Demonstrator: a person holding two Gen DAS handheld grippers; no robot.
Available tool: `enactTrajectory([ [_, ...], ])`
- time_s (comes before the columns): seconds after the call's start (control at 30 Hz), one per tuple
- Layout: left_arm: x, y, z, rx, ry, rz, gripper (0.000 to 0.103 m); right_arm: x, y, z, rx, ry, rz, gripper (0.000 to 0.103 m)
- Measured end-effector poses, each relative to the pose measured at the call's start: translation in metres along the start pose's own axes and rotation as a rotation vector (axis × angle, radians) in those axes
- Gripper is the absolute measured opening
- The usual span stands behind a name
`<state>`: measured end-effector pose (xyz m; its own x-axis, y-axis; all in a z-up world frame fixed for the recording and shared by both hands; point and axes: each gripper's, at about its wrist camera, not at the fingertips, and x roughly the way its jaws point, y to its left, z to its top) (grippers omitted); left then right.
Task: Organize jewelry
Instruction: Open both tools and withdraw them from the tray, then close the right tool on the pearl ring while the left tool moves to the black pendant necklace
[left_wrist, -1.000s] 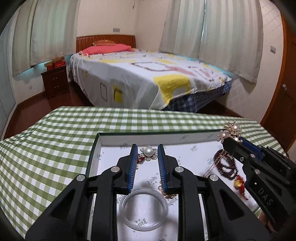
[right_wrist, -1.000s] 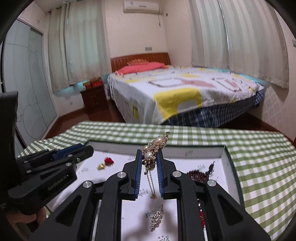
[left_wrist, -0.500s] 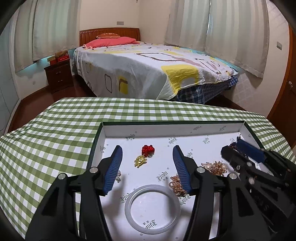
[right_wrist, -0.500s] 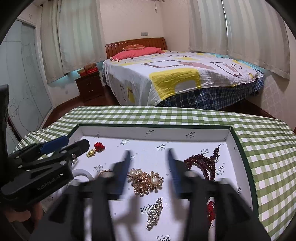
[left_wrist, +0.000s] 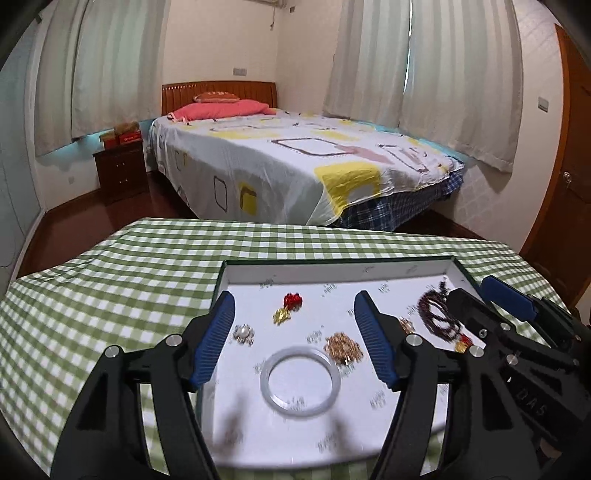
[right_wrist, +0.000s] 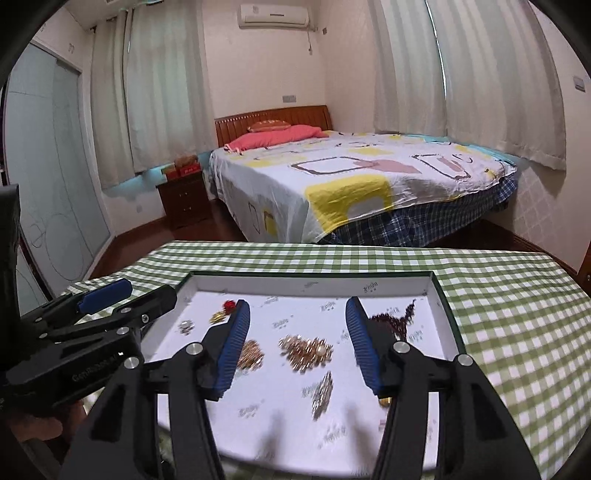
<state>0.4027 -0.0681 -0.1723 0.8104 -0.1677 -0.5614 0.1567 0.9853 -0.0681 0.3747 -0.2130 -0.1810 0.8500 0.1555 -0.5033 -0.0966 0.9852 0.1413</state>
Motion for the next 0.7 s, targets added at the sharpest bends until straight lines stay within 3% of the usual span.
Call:
enactTrajectory([
  [0.37,-0.075,0.004,-0.045,0.015,0.01,0.031,0.065,-0.061,0.014,-0.039,0.032,0.03,-0.011,0.053],
  [0.7,-0.111,0.026,-0.084,-0.016,0.058,0.08,0.065,-0.078,0.03,-0.075,0.029,0.098,-0.019,0.052],
])
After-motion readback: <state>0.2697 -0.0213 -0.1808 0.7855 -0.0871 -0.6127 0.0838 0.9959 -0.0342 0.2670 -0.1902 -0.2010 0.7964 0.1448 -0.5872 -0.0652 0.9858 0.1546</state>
